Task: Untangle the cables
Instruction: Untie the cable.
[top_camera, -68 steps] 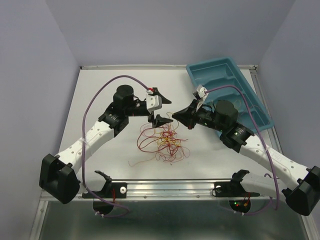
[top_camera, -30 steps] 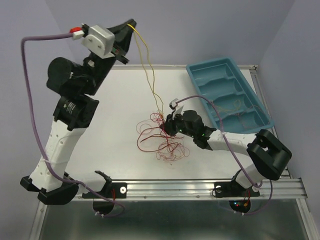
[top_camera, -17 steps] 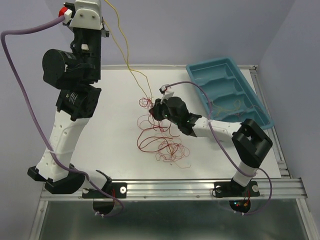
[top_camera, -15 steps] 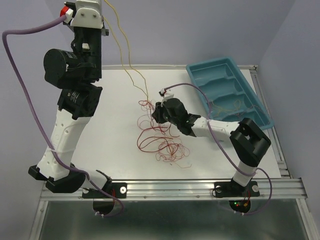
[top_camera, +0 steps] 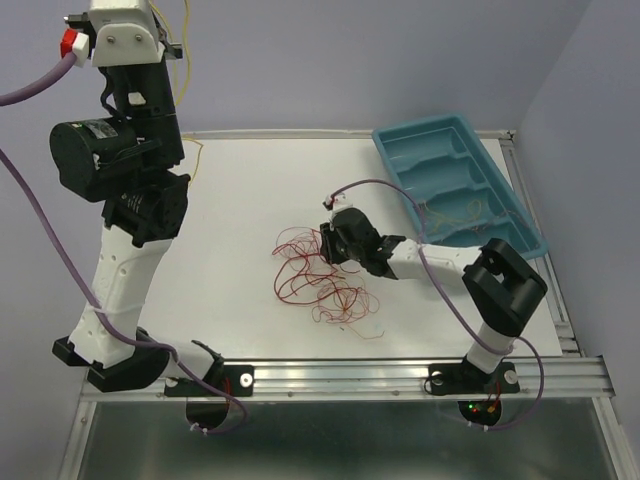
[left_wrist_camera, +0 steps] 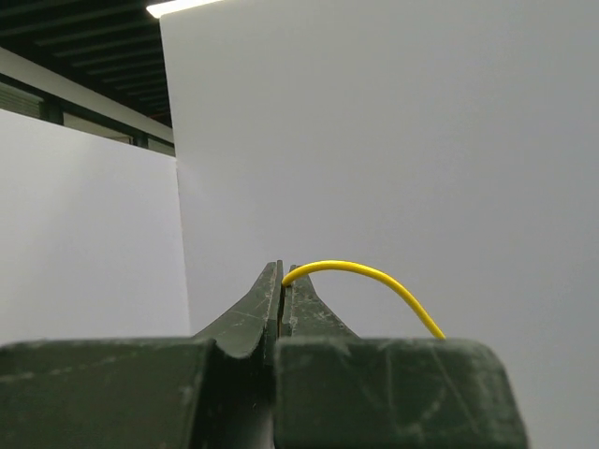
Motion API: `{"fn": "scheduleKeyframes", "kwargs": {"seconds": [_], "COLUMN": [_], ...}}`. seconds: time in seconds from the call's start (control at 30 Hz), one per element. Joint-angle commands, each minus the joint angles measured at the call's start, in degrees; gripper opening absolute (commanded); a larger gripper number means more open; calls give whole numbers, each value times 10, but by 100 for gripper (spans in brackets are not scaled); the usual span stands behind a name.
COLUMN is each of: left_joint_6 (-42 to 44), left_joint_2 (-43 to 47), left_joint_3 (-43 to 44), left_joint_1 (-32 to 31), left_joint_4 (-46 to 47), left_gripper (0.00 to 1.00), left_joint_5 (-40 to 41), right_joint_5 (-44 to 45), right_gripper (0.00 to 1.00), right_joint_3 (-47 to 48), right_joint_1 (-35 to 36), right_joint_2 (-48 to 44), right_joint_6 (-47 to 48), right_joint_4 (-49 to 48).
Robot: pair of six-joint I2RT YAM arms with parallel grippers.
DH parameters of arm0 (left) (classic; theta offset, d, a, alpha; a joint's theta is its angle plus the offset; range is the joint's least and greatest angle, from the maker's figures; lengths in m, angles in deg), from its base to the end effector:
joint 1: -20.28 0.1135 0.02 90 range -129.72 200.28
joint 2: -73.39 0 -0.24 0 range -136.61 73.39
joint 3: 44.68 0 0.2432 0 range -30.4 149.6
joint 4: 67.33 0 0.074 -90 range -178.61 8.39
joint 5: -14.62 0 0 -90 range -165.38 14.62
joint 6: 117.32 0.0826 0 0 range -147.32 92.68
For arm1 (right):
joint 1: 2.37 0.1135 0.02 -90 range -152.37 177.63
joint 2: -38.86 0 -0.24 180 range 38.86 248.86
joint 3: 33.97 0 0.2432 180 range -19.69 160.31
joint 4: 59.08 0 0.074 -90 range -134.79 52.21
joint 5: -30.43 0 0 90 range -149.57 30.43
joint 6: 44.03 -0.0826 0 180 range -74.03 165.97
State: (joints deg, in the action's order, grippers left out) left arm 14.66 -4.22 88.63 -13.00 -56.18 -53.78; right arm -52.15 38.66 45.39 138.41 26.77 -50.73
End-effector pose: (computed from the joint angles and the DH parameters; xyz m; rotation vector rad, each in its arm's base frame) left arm 0.1545 -0.0650 0.6875 -0.0508 0.5442 0.2242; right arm 0.2795 0.2919 0.1500 -0.4769 2.1768 0.5154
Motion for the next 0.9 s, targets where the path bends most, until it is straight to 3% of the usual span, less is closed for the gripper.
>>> {"fn": "scheduleKeyframes", "kwargs": {"seconds": [0.0, 0.03, 0.1, 0.13, 0.23, 0.57, 0.67, 0.7, 0.87], "left_joint_6": [8, -4, -16, -20, -56, -152, -181, -189, -234], "left_joint_2": [25, 45, 68, 89, 126, 179, 181, 180, 168], "left_joint_3": [-26, -64, -122, -142, -208, -364, -404, -414, -453], "left_joint_1": [3, 3, 2, 2, 1, 0, 0, 0, -6], "left_joint_4": [28, 26, 19, 20, -2, -121, -125, -125, -132], "left_gripper": [0, 0, 0, 0, 0, 0, 0, 0, 0], "left_joint_5": [-22, -34, -75, -86, -127, -330, -356, -373, -434], "right_joint_5": [45, 29, -27, -41, -63, -141, -157, -166, -162], "right_gripper": [37, 53, 64, 78, 89, 94, 95, 100, 100], "right_joint_3": [11, -8, -31, -42, -72, -194, -210, -211, -199], "right_joint_1": [4, 4, 4, 4, 4, 4, 4, 4, 5], "right_joint_2": [-74, -90, -139, -154, -210, -398, -421, -423, -412], "right_joint_6": [10, 27, 37, 43, 65, 87, 92, 93, 102], "right_joint_4": [10, -12, -39, -63, -82, -214, -232, -236, -241]}}
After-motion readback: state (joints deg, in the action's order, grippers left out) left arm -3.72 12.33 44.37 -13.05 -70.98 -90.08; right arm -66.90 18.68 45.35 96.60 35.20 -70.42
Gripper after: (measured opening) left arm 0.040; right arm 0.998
